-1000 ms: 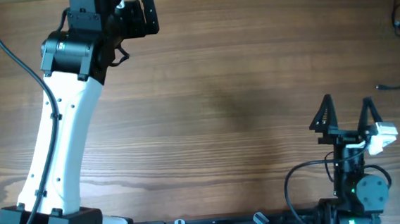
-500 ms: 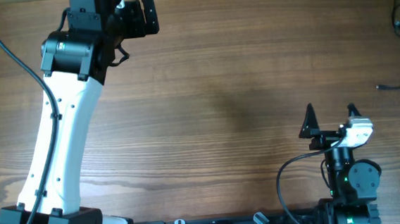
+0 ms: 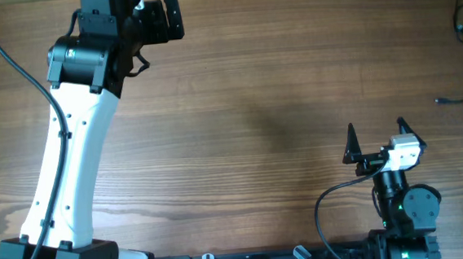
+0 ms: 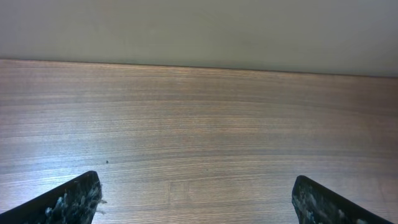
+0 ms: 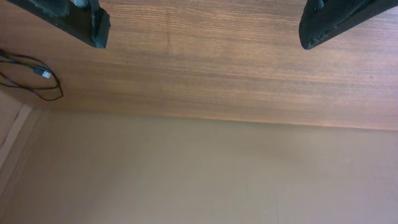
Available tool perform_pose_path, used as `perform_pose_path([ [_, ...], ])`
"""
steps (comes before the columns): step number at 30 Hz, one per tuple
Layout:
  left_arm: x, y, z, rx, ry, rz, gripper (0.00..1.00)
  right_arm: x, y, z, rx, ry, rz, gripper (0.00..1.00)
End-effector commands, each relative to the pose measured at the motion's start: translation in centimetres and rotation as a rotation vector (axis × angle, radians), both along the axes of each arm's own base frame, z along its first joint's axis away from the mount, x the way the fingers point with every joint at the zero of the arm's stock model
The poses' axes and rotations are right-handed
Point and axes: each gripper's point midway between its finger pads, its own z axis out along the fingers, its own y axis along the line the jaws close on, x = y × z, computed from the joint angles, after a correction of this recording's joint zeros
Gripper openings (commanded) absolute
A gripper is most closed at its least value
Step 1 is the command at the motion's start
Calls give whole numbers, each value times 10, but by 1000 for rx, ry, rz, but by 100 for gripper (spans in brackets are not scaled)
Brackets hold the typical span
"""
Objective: Untangle cables
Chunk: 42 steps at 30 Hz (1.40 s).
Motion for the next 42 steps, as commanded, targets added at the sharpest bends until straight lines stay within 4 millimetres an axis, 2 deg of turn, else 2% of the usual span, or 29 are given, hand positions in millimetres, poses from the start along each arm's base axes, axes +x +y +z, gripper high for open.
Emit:
perform_pose_path([
  [1,0,-2,6,-13,-12,-2,98,-1,2,3,-21,-16,14,100],
  [7,0,1,6,11,-15,0,100,-1,2,3,-20,-16,14,100],
  [8,-3,6,14,39,-40,7,100,-1,2,3,-21,-16,14,100],
  [10,-16,11,45,56,-128,-3,100,-1,2,3,-20,-16,14,100],
  [12,-31,15,95,42,-324,-12,100,-1,2,3,-21,-16,14,100],
  [13,-47,18,119,13,-448,-4,100,-1,2,3,-20,-16,14,100],
  [14,-64,22,130,-8,-535,0,100,-1,2,3,-21,-16,14,100],
  [15,-73,23,131,-18,-571,-1,100,-1,2,3,-21,-16,14,100],
  [16,-95,27,130,-43,-655,-3,100,-1,2,3,-21,-16,14,100],
  [18,-122,28,121,-77,-765,-26,100,-1,2,3,-21,-16,14,100],
  [21,-164,24,84,-131,-911,-100,100,-1,2,3,-21,-16,14,100],
  [25,-200,27,43,-141,-1056,-129,100,-1,2,3,-20,-16,14,100],
  [27,-210,32,26,-97,-1102,-124,100,-1,2,3,-21,-16,14,100],
  [34,-226,56,-21,-51,-1142,-48,100,-1,2,3,-20,-16,14,100],
  [39,-216,69,-70,3,-1012,-20,100,-1,2,3,-20,-16,14,100],
  [42,-209,74,-90,16,-926,3,100,-1,2,3,-20,-16,14,100],
])
